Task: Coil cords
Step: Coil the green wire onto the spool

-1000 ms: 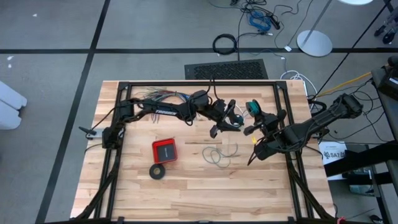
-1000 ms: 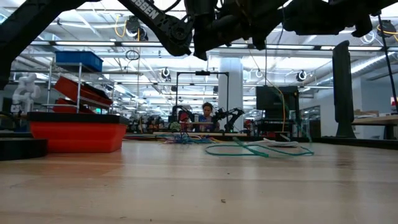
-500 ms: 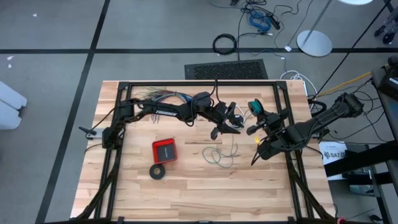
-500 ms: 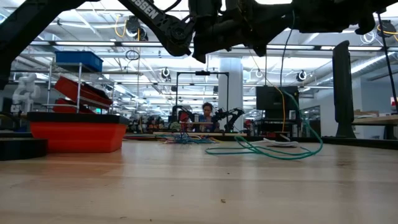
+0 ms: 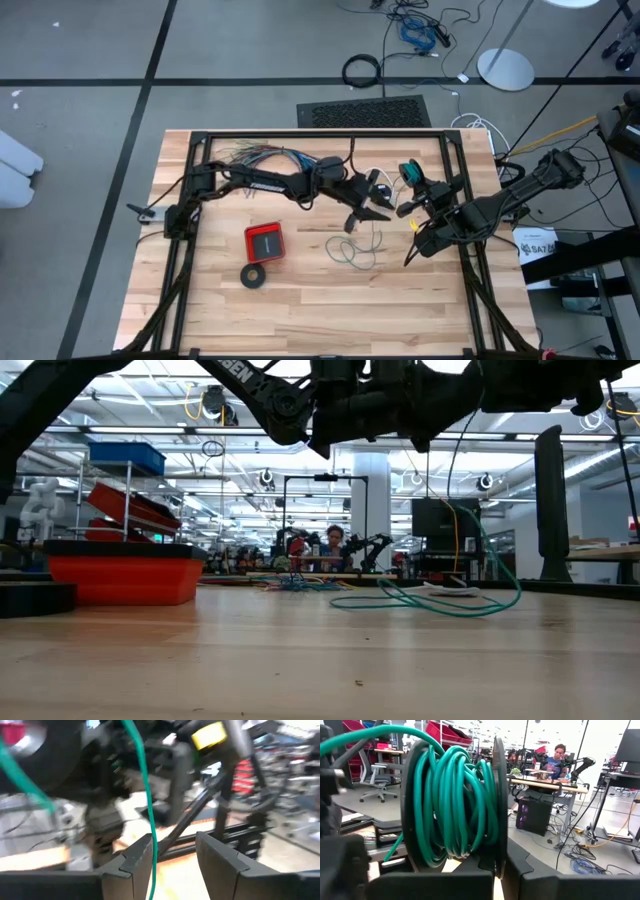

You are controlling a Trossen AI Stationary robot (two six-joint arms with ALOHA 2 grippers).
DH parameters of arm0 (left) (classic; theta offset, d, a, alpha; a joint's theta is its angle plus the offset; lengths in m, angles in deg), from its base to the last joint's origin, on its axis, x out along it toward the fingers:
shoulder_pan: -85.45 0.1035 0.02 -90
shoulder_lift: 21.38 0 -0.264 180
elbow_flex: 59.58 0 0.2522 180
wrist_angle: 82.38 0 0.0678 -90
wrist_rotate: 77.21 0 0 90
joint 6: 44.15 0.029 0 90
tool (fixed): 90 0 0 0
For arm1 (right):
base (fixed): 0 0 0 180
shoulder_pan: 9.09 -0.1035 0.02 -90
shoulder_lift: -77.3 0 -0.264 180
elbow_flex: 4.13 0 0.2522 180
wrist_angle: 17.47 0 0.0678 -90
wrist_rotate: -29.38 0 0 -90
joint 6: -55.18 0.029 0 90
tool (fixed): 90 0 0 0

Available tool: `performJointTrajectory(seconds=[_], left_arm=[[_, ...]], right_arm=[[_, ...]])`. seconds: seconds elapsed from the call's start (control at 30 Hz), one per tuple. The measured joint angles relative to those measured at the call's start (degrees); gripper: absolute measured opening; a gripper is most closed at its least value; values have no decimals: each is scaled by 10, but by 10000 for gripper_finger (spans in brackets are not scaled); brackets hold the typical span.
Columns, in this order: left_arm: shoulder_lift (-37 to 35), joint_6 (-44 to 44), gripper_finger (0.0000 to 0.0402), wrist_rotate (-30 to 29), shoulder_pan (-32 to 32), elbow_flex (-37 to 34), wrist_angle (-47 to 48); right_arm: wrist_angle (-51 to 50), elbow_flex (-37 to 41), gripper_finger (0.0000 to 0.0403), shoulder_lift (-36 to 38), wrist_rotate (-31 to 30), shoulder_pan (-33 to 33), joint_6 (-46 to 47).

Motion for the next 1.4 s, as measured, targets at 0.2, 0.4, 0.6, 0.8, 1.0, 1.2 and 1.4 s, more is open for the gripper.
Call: performJointTrajectory(seconds=[0.2,0.4,0.6,0.8,1.0,1.2,1.4], left_arm=[[0,18,157,-38,-3,0,24],[0,18,121,-38,-3,0,24],[0,30,62,-30,-3,0,24],[0,38,36,-29,0,0,27],[0,74,7,-30,-1,0,43],[0,91,4,-46,-5,0,39],[0,105,3,-72,-5,0,36]], right_arm=[[5,0,0,0,0,0,0],[5,0,0,0,0,0,0],[6,0,0,0,0,-6,0],[6,0,0,0,0,-6,0],[6,0,0,0,1,-6,-1],[28,0,0,0,3,-6,-43],[94,0,0,0,3,-6,-78]])
